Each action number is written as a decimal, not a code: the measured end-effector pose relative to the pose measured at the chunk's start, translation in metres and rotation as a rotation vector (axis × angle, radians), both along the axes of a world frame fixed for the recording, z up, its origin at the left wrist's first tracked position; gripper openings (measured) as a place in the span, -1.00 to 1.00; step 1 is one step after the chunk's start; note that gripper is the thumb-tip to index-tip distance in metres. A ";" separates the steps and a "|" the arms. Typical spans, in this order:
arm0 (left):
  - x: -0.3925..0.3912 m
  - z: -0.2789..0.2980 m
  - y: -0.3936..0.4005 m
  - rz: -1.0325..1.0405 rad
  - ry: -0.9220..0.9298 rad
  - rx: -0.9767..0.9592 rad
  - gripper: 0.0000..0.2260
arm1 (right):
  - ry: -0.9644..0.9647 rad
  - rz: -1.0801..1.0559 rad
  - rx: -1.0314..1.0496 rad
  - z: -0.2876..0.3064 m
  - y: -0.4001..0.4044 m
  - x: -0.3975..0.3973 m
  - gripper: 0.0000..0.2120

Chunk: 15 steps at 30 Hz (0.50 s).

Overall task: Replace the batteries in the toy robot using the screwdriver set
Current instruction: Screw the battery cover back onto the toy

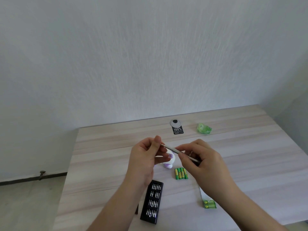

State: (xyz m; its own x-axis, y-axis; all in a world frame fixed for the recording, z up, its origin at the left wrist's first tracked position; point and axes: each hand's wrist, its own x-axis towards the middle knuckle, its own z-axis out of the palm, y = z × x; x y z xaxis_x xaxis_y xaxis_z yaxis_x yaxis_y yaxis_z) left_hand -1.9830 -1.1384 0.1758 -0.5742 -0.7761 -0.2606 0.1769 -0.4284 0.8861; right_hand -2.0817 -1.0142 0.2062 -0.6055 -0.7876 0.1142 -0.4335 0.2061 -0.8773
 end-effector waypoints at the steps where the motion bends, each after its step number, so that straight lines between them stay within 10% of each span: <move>1: 0.000 -0.001 0.000 -0.002 -0.009 -0.001 -0.69 | 0.002 0.000 0.000 -0.001 0.000 0.000 -0.83; 15: -0.003 0.004 0.010 0.006 -0.145 -0.078 -0.71 | 0.148 0.010 -0.059 -0.010 0.004 -0.003 -0.83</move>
